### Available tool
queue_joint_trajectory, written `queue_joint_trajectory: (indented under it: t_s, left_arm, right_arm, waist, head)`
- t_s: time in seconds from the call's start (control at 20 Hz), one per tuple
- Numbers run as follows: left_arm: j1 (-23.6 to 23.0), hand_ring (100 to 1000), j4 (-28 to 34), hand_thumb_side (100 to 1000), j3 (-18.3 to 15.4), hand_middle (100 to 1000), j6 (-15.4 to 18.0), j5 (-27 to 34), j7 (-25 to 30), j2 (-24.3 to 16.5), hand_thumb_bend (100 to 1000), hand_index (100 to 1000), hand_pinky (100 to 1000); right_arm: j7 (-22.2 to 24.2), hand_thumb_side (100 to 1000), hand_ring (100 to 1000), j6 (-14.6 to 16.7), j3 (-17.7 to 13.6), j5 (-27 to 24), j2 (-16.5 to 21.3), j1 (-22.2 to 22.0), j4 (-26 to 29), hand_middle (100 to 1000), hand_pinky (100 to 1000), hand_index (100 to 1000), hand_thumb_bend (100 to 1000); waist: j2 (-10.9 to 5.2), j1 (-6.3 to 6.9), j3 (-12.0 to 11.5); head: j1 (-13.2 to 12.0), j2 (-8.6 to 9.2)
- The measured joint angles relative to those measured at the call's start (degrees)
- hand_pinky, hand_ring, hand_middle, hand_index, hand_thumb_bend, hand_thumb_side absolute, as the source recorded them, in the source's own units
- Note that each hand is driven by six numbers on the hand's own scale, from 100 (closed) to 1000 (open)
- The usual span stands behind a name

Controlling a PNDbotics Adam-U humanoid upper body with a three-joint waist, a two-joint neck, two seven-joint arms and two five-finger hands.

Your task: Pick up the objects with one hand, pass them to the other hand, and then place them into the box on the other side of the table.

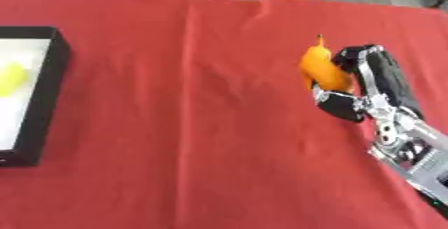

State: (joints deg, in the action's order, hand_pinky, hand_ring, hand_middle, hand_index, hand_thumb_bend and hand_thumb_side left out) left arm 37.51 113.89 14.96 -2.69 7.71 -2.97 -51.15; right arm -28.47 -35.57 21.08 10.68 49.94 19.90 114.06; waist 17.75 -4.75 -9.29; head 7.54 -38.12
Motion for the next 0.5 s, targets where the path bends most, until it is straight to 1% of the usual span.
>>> queue_joint_trajectory:
  t_s: [0.1, 0.25, 0.3, 0.4, 0.5]
  left_arm:
    - [2.8, 612, 0.0, 550, -0.2, 629, -0.3, 1.1, 0.3, -1.1, 100, 800, 737]
    - [7.1, 627, 0.0, 481, 0.1, 644, -1.1, 1.5, 2.6, -2.1, 100, 801, 749]
    - [8.4, 636, 0.0, 428, 0.2, 651, -1.4, 1.4, 3.7, -2.3, 100, 802, 755]
    - [11.3, 650, 0.0, 351, 1.3, 661, -1.8, 0.3, 6.4, -2.4, 100, 802, 762]
    - [14.4, 669, 0.1, 287, 3.1, 676, -2.2, -1.9, 9.7, -2.4, 100, 803, 771]
  right_arm:
    - [-0.4, 100, 587, 0.4, 0.9, 2.7, -1.3, 1.8, 0.0, 369, 110, 490, 100]
    - [-1.0, 100, 587, 1.0, 2.8, 5.7, -3.5, 4.1, 0.0, 370, 116, 491, 100]
    - [-1.1, 100, 588, 1.1, 3.5, 6.4, -4.1, 4.7, 0.0, 371, 132, 493, 100]
    - [-1.3, 100, 588, 1.3, 5.1, 7.4, -5.2, 5.9, 0.0, 373, 165, 495, 100]
    - [-2.0, 100, 588, 2.0, 6.7, 8.3, -6.4, 6.9, 0.0, 373, 182, 494, 100]
  waist:
    - [-0.42, 0.29, 0.0]
    - [-0.85, 0.76, -0.2]
    - [-0.95, 0.89, -0.3]
    - [-1.14, 1.21, -0.6]
    - [-1.38, 1.57, -1.1]
  head:
    - [0.0, -0.15]
    - [0.0, -0.57]
    - [0.0, -0.59]
    - [0.1, -0.78]
    - [0.2, -1.05]
